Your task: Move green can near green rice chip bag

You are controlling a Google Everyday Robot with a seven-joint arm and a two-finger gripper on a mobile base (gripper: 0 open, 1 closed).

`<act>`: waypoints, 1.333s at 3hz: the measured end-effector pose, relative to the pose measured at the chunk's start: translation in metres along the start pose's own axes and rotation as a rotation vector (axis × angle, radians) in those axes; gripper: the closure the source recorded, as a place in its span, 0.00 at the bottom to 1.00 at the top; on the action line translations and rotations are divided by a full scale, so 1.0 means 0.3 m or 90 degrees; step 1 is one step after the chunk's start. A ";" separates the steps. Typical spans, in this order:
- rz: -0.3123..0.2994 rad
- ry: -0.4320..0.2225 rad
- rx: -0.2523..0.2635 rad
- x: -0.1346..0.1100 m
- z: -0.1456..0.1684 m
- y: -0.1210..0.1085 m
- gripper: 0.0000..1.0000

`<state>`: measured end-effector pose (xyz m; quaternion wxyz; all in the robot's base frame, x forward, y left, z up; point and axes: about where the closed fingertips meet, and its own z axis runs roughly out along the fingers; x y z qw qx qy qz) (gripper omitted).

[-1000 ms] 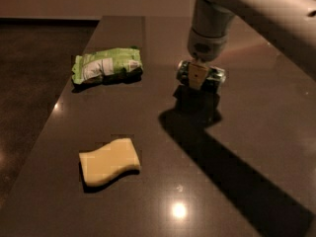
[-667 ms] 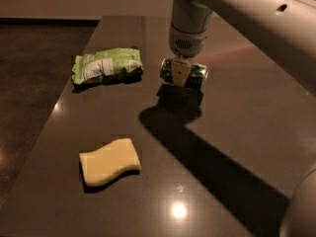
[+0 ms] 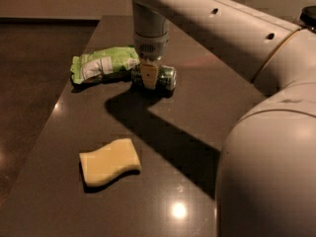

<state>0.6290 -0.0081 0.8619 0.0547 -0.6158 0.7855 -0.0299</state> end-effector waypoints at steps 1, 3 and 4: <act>-0.024 -0.008 -0.008 -0.050 0.023 -0.036 0.82; -0.028 -0.021 0.001 -0.077 0.036 -0.057 0.36; -0.028 -0.026 0.004 -0.086 0.043 -0.063 0.12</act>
Offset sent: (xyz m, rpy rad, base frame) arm 0.0149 0.0122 -0.0049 0.0105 0.0090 0.0396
